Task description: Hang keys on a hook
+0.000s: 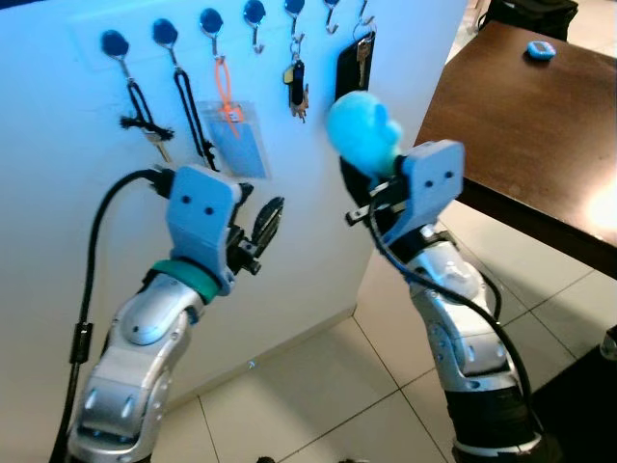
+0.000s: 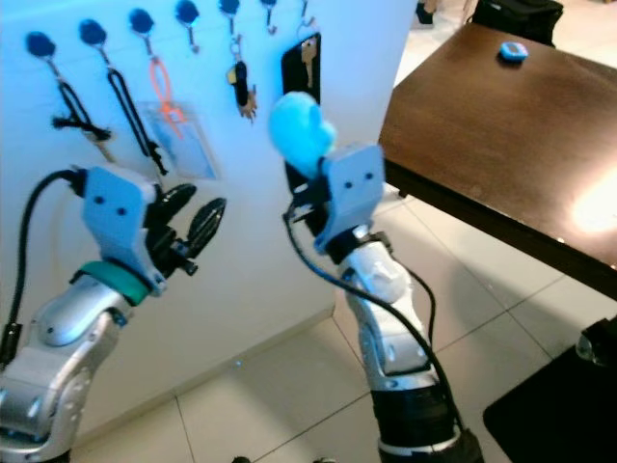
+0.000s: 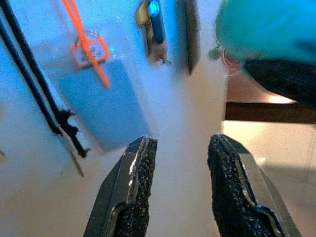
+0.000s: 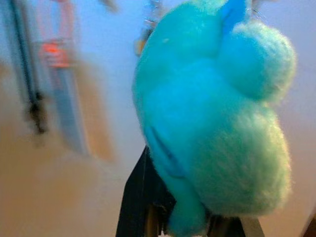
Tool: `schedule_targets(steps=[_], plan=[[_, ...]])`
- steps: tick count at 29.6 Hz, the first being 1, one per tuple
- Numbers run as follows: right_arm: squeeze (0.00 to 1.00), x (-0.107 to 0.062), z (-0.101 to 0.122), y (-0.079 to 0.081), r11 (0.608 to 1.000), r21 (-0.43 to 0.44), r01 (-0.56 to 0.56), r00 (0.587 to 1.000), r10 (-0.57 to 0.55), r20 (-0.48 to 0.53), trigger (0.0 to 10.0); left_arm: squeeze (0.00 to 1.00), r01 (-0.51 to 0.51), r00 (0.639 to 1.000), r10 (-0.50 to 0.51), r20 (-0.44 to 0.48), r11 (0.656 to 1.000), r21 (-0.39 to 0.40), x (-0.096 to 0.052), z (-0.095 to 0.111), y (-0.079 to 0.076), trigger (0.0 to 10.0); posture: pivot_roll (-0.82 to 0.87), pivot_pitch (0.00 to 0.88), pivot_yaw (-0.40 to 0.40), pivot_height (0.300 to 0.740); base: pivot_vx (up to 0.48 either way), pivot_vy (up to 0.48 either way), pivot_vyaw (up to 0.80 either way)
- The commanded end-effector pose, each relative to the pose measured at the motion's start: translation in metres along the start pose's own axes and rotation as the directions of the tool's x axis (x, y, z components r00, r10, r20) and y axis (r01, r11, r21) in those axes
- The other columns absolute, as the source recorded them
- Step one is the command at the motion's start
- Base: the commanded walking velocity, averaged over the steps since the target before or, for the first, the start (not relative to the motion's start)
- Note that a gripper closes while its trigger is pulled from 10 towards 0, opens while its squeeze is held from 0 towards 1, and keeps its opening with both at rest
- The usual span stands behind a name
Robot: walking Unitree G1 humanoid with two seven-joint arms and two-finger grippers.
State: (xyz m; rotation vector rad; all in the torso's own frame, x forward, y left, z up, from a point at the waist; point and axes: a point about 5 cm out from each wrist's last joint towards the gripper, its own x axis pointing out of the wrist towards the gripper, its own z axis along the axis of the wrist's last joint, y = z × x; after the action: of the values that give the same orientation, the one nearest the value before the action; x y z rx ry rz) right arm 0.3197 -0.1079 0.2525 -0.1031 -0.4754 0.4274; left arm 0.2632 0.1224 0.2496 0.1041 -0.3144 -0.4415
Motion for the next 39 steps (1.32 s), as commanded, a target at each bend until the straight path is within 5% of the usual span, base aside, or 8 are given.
schedule_targets(steps=[1, 6, 12, 14, 17, 20, 27, 39], plan=[[0.0, -0.003, 0.003, -0.008, 1.0, -0.014, 0.027, 0.999, -0.027, 0.017, 10.0, 0.0, 0.036, 0.999, -0.036, 0.006, 0.999, -0.026, -0.006, 0.004, -0.001, 10.0, -0.06, 0.088, 0.093, 0.74, 0.0, 0.0, 0.0], [0.0, -0.002, 0.005, -0.034, 0.992, -0.071, 0.103, 0.995, -0.102, 0.019, 10.0, 0.0, 0.045, 0.999, -0.044, 0.024, 0.998, -0.043, 0.0, 0.008, -0.005, 10.0, -0.07, 0.084, 0.1, 0.74, 0.0, 0.0, 0.0], [0.0, 0.002, 0.009, -0.04, 0.989, -0.085, 0.121, 0.992, -0.119, 0.032, 10.0, 0.0, 0.039, 0.999, -0.038, 0.024, 0.998, -0.047, 0.003, 0.007, -0.006, 10.0, -0.07, 0.089, 0.106, 0.74, 0.0, 0.0, 0.0], [0.0, 0.025, 0.025, -0.046, 0.987, -0.096, 0.13, 0.988, -0.121, 0.099, 10.0, 0.0, 0.014, 1.0, -0.013, 0.017, 0.999, -0.051, 0.009, 0.004, -0.007, 10.0, -0.07, 0.098, 0.11, 0.74, 0.0, 0.0, 0.0], [0.0, 0.025, 0.025, -0.046, 0.987, -0.096, 0.13, 0.988, -0.121, 0.099, 10.0, 0.0, 0.014, 1.0, -0.013, 0.017, 0.999, -0.051, 0.009, 0.004, -0.007, 10.0, -0.07, 0.098, 0.11, 0.74, 0.0, 0.0, 0.0], [0.0, 0.046, 0.042, -0.045, 0.99, -0.097, 0.1, 0.984, -0.084, 0.16, 10.0, 0.0, -0.008, 1.0, 0.009, 0.014, 0.998, -0.059, 0.01, 0.003, -0.007, 10.0, -0.06, 0.101, 0.101, 0.74, 0.0, 0.0, 0.0], [0.0, 0.065, 0.061, -0.034, 0.995, -0.099, 0.017, 0.974, 0.006, 0.226, 10.0, 0.0, -0.033, 0.999, 0.033, -0.001, 0.996, -0.082, 0.007, 0.002, -0.009, 10.0, -0.05, 0.11, 0.084, 0.74, 0.0, 0.0, 0.0], [0.0, 0.078, 0.059, -0.03, 0.995, -0.101, -0.021, 0.972, 0.044, 0.23, 10.0, 0.0, -0.047, 0.999, 0.047, -0.002, 0.995, -0.084, 0.009, 0.002, -0.01, 10.0, -0.05, 0.113, 0.081, 0.74, 0.0, 0.0, 0.0]])
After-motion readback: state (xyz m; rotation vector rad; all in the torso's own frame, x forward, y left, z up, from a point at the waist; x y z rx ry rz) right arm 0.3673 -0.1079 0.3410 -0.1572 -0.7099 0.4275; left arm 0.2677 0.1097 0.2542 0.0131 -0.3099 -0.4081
